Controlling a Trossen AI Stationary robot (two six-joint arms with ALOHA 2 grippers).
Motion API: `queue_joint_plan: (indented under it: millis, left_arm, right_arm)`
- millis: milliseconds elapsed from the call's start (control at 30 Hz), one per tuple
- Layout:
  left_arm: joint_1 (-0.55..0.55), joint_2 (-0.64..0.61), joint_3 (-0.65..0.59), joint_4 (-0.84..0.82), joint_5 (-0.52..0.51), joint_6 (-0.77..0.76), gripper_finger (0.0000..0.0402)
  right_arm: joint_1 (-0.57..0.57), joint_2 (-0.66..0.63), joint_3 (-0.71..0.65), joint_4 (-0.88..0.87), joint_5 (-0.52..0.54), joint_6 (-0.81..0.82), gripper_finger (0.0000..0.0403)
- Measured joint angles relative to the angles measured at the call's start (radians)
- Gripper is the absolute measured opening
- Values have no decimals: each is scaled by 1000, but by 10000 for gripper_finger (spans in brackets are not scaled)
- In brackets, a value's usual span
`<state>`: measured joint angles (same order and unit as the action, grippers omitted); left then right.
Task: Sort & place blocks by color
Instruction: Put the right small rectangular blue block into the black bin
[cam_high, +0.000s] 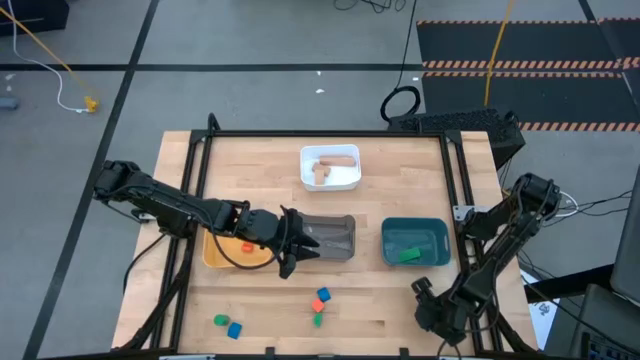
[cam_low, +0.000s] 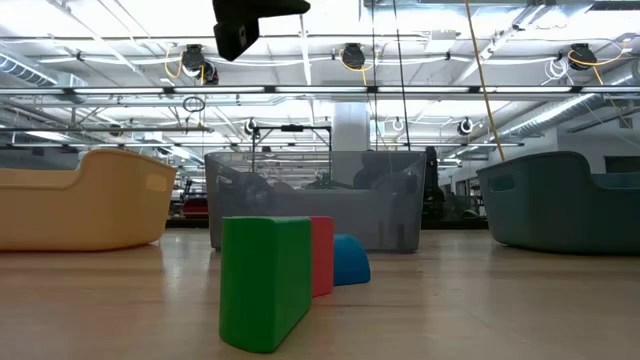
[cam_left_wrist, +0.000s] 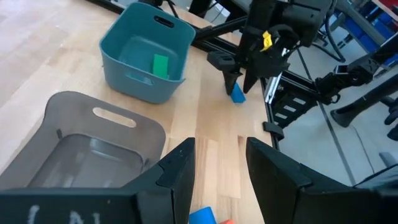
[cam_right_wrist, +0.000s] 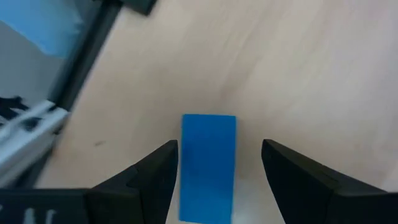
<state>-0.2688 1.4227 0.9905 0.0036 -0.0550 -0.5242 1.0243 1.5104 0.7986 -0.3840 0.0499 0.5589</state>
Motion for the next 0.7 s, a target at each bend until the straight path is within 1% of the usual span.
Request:
queue_joint_plan:
  millis: [100,167,300,400,533,700]
  left_arm:
    - [-1,0,0,1,-23,-3,143]
    - [-1,0,0,1,-36,-6,143]
    - [-1,0,0,2,-40,-22,143]
    - [-1,0,0,2,-49,-36,143]
    - [-1,0,0,2,-52,-43,143]
    - [-1,0,0,2,-52,-60,143]
  right_arm:
    - [15,15,0,-13,60,-33,226]
    - [20,28,0,-17,79,-49,226]
    - [31,50,1,-16,82,-57,226]
    - [32,58,2,-17,84,-32,221]
    - [32,59,2,-19,85,-18,187]
    - [31,60,2,-21,93,27,114]
